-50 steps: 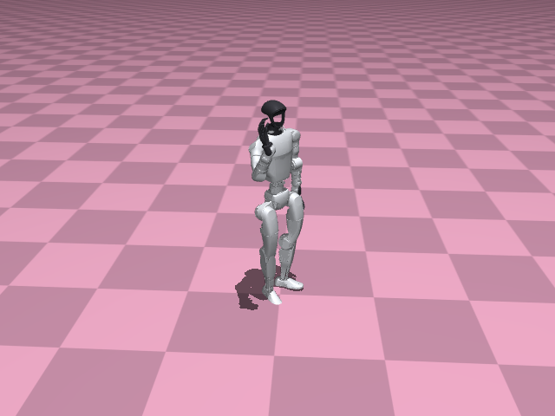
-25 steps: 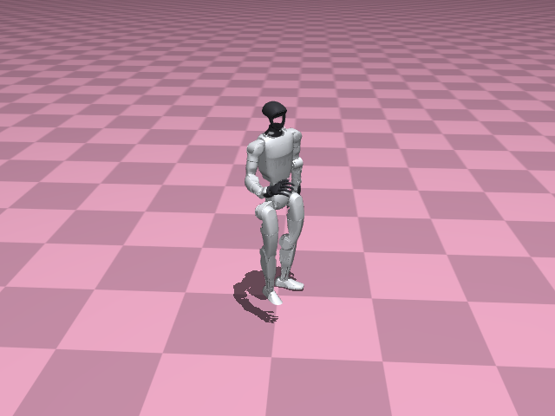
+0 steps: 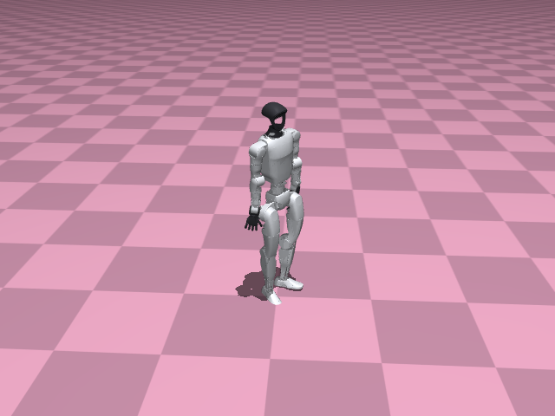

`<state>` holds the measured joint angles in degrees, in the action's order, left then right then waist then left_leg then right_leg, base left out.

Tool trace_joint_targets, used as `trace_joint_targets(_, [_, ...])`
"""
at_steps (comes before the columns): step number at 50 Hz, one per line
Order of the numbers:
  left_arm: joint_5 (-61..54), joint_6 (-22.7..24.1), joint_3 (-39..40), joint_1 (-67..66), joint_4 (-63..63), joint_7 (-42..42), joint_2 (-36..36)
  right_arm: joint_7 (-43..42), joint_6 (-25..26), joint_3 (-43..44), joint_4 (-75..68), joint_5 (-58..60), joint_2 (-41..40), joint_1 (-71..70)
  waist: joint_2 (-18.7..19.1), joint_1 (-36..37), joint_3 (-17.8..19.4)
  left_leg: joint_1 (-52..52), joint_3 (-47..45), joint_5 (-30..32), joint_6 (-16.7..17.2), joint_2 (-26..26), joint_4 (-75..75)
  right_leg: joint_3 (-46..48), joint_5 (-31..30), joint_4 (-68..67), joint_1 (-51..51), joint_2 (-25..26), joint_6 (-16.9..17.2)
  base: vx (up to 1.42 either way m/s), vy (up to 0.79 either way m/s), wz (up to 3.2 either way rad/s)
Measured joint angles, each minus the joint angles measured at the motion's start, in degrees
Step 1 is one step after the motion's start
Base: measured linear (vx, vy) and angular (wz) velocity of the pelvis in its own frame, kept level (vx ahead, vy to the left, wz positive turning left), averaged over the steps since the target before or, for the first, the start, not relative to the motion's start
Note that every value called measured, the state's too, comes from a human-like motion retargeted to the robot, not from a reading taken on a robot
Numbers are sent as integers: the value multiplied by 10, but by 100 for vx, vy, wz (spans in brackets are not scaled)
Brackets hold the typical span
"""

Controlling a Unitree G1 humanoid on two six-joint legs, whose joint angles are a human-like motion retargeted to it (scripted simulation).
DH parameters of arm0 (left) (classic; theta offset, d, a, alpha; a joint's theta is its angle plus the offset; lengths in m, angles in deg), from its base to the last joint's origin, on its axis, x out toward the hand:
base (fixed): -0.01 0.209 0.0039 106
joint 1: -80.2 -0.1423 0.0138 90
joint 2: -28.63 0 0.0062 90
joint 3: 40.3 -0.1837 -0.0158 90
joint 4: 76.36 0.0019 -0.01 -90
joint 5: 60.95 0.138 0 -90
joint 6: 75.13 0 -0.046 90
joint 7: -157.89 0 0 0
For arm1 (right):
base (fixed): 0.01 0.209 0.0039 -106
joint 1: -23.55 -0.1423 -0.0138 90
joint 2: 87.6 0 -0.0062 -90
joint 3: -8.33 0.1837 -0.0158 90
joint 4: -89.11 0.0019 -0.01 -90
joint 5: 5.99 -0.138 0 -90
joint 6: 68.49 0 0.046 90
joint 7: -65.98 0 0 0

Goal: Upper body actions

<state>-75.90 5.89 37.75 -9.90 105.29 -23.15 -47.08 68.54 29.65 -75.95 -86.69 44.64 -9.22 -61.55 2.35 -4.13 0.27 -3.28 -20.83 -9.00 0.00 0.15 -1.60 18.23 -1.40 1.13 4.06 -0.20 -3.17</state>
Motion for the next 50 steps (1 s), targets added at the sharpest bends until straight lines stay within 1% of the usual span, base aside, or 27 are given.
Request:
trace_joint_targets(2, [5,-5,-9,-2,4,1,3,-4,-27,7,3,-38,14,-6,0,-55,-1,4,51,6,-4,10,0,51,-4,3,0,-5,-2,2,0,179])
trace_joint_targets(3, [3,-6,-6,-3,6,4,4,0,-26,5,6,-43,21,-10,0,-55,-2,3,46,6,-5,11,2,46,-3,4,1,-1,-5,-2,1,-30])
trace_joint_targets(5, [-5,-8,7,3,11,8,6,14,-14,4,13,-30,33,-23,6,-9,-2,-2,-11,1,-3,-1,4,-11,0,2,1,8,-3,-3,1,-177])
trace_joint_targets(9, [-17,-13,9,10,16,11,1,15,-20,18,35,0,47,-43,5,-6,-2,0,-14,2,-1,-4,-1,-16,-3,1,-1,9,-5,-1,0,-26])
trace_joint_targets(13, [-18,-14,9,19,13,22,-8,5,-40,38,60,-17,50,-54,3,1,-8,-1,-18,2,-1,-4,0,-20,-4,1,-2,10,-7,0,0,0])
trace_joint_targets(18, [33,-16,50,38,-9,46,-40,7,-47,82,96,-49,46,-69,2,5,-7,-5,-18,3,0,-4,0,-18,-3,0,3,10,-8,0,0,0])
trace_joint_targets(21, [65,-25,88,64,-19,56,-91,0,-48,107,118,-59,68,-88,-1,8,-4,-8,-16,4,-1,-3,0,-15,-2,-1,6,9,-9,0,0,0])
trace_joint_targets(25, [78,-47,135,109,-32,73,-195,-22,-63,149,161,-44,136,-124,-4,14,-6,-6,-12,6,-1,-2,-2,-9,-2,-1,7,7,-10,0,0,0])
trace_joint_targets(28, [64,-69,180,151,-54,119,-289,-37,-90,185,213,-40,205,-164,-5,15,-10,-2,-13,8,0,-2,-2,-7,-3,1,4,6,-10,0,0,0])
trace_joint_targets(31, [45,-76,232,182,-95,179,-381,-61,-107,207,284,-87,264,-207,-4,15,-20,2,-14,8,1,-3,-2,-8,-3,1,1,7,-10,0,0,0])
trace_joint_targets(35, [28,-51,308,235,-159,276,-476,-104,-110,207,393,-209,323,-283,1,13,-31,4,-17,7,2,-6,-2,-11,-3,-1,-4,9,-10,0,0,0])
trace_joint_targets(39, [30,-13,328,306,-224,375,-544,-194,-126,163,492,-330,374,-371,7,9,-44,8,-19,5,3,-8,-2,-14,-2,-1,-9,11,-10,1,0,-1])
trace_joint_targets(42, [42,25,307,370,-277,432,-573,-295,-151,123,555,-374,406,-440,12,9,-58,14,-19,4,3,-8,-3,-14,0,-1,-14,11,-10,7,2,1])
trace_joint_targets(45, [60,63,271,446,-341,472,-579,-394,-173,80,621,-384,415,-512,16,9,-71,21,-18,3,4,-8,-3,-13,2,-2,-21,11,-10,2,0,1])
trace_joint_targets(47, [77,77,237,495,-402,481,-568,-431,-171,46,675,-382,420,-547,17,12,-80,25,-18,2,4,-8,-4,-13,3,-2,-24,12,-10,0,0,0])
trace_joint_targets(50, [150,85,173,563,-497,465,-547,-452,-159,-7,764,-350,439,-578,17,18,-94,30,-15,1,4,-8,-5,-11,5,-1,-27,12,-10,0,0,0])
